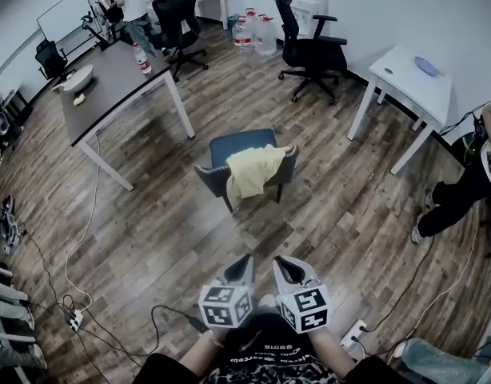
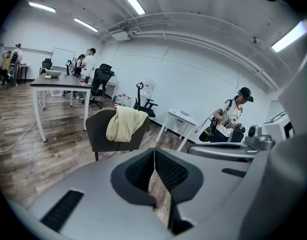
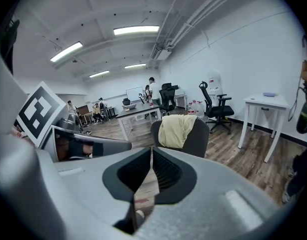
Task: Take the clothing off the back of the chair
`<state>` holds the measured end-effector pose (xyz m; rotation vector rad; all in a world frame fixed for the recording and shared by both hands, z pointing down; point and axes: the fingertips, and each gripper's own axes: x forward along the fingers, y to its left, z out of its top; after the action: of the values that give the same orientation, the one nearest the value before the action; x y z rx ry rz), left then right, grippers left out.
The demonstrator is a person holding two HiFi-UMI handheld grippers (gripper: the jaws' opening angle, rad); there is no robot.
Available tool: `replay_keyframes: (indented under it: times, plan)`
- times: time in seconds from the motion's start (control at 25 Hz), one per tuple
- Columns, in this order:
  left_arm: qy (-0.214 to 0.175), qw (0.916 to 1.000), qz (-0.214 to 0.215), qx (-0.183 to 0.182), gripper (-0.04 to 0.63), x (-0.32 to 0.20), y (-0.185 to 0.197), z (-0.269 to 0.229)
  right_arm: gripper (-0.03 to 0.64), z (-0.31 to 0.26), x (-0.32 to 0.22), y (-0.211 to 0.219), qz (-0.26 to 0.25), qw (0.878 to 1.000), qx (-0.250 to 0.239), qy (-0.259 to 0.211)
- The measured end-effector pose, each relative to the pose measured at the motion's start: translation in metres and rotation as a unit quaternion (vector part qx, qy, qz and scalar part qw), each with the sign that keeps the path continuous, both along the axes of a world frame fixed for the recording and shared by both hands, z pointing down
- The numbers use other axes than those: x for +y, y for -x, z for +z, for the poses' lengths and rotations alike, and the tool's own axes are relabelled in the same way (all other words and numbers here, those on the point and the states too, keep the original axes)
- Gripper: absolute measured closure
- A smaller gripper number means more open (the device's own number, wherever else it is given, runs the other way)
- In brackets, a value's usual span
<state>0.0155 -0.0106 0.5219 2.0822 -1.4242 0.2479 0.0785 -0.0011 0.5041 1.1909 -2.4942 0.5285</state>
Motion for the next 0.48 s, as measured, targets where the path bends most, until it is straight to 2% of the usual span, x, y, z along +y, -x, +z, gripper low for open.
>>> replay_keyframes:
  times: [0.16, 0.28, 0.48]
  plan:
    - [0.001, 0.9998, -0.018, 0.002, 0.581, -0.004, 0.003, 0.005, 0.609, 0.005, 0.0, 0.002, -0.019, 1.0, -0.001, 0.014]
    - [0.01, 0.9995, -0.029, 0.007, 0.581, -0.008, 0.009, 0.011, 0.609, 0.004, -0.005, -0.001, -0.009, 1.0, 0.002, 0.012]
    - [0.013, 0.9996, -0.025, 0.008, 0.581, -0.021, 0.005, 0.013, 0.609, 0.007, -0.02, -0.016, 0.011, 1.0, 0.004, 0.018]
